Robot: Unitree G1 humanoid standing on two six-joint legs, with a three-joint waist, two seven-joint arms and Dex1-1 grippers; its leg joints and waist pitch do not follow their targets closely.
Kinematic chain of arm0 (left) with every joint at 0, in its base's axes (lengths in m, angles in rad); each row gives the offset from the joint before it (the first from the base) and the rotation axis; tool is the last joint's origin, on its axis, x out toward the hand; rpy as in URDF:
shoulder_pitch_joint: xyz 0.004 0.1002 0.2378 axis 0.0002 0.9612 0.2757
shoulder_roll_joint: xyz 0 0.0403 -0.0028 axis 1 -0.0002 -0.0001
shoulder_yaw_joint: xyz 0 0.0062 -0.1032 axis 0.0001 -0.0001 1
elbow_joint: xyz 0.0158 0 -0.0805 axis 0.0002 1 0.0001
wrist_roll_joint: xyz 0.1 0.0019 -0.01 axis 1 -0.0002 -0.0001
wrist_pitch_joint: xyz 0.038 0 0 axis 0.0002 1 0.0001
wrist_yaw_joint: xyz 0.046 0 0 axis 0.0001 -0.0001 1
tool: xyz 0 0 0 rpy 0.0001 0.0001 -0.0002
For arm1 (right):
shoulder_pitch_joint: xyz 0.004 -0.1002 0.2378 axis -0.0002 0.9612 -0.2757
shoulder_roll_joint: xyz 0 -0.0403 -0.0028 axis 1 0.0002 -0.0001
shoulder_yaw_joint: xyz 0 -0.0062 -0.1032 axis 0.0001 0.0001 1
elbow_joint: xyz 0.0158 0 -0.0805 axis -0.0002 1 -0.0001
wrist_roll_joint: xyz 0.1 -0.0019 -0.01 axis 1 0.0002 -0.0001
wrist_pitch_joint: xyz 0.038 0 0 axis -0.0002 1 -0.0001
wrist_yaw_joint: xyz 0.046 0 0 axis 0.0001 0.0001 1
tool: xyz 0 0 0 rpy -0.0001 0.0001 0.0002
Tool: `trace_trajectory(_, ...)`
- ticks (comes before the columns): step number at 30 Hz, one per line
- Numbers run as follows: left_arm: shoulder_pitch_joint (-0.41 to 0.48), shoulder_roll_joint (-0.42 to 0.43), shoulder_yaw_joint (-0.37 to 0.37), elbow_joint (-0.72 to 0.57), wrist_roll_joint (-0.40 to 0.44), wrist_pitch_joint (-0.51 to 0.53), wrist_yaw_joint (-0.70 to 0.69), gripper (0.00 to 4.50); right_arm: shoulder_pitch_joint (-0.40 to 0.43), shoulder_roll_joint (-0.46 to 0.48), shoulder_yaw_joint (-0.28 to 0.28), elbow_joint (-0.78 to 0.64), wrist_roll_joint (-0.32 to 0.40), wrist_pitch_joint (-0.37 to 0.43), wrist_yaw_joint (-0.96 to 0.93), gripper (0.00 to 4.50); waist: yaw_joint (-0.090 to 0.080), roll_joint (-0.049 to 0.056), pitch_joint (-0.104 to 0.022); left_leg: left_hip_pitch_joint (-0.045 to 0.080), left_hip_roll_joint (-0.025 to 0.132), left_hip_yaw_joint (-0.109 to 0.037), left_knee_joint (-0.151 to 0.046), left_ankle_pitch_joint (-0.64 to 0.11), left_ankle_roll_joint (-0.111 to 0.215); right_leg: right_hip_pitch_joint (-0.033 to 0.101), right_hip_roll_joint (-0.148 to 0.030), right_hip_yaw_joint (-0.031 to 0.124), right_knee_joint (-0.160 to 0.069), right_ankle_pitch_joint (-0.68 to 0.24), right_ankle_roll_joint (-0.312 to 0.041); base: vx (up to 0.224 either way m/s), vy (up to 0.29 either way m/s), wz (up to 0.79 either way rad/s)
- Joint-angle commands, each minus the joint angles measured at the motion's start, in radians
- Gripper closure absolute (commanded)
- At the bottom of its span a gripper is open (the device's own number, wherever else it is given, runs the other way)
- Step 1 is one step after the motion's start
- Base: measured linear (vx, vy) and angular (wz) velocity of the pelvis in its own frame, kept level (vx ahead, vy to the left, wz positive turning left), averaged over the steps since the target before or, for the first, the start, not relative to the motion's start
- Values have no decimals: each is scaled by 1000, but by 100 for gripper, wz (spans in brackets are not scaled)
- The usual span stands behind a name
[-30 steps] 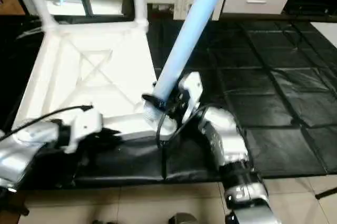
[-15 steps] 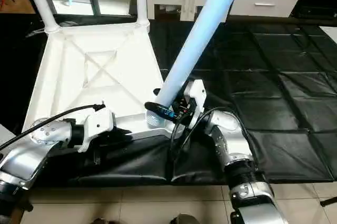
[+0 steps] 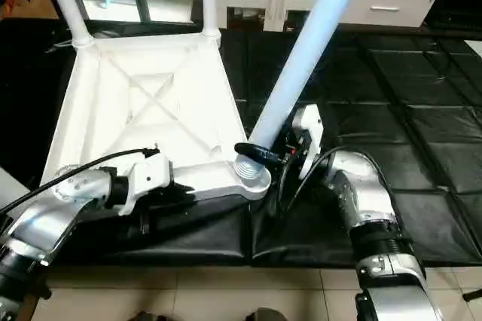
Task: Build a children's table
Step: Insert table leg to table base
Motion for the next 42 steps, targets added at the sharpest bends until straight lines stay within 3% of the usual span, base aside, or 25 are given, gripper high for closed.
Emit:
trace_trajectory(1, 0, -5, -36, 48, 27, 9, 6, 450, -9, -37, 9, -44, 11, 22, 41, 264, -5, -6, -60, 20, 4, 1, -56, -157, 76, 55, -42, 30, -84, -22, -259, 0, 0, 0)
trace_trajectory(3, -5, -12, -37, 55, 29, 5, 7, 450, 10, -49, 23, -51, -3, 36, 58, 264, -3, -7, -59, 21, 4, 1, -56, -157, 78, 54, -43, 30, -84, -25, -257, 0, 0, 0)
trace_trajectory(9, -8, -16, -43, 55, 27, 5, 4, 450, 32, -78, 60, -5, -84, -27, 56, 264, -4, -12, -55, 19, 4, 0, -57, -186, 64, 51, -47, 30, -92, -108, -237, 0, 0, 0)
trace_trajectory(16, -13, -17, -46, 64, 23, -9, -3, 450, 22, -92, 72, 62, -144, -98, 27, 264, -5, -8, -52, 21, 5, 1, -59, -193, 63, 48, -47, 30, -95, -118, -242, 0, 0, 0)
trace_trajectory(22, -11, -12, -42, 49, -4, -14, -36, 450, 2, -72, 57, 130, -137, -111, 33, 264, -11, -7, -48, 20, 5, -2, -63, -237, 49, 46, -48, 30, -102, -191, -227, 0, 0, 0)
trace_trajectory(28, -11, -8, -38, 48, -46, -43, -94, 450, -7, -88, 99, 209, -117, -69, 214, 264, -10, 3, -51, 21, 7, -1, -63, -213, 66, 48, -45, 28, -94, -94, -262, 0, 0, 0)
trace_trajectory(30, -10, -7, -38, 48, -49, -44, -100, 450, -10, -89, 102, 218, -115, -65, 226, 264, -7, 1, -53, 19, 7, 0, -62, -189, 77, 52, -44, 27, -90, -48, -275, 0, 0, 0)
trace_trajectory(31, -10, -4, -42, 45, -52, -47, -111, 450, -16, -93, 109, 235, -121, -65, 245, 264, -4, 6, -53, 20, 8, 1, -62, -172, 85, 52, -46, 26, -88, -18, -283, 0, 0, 0)
trace_trajectory(42, -32, 4, -53, 65, -35, -58, -126, 450, -18, -116, 191, 312, -241, -187, 296, 264, -2, 8, -44, 25, 12, 2, -70, -203, 79, 51, -48, 23, -95, -50, -291, 0, 0, 0)
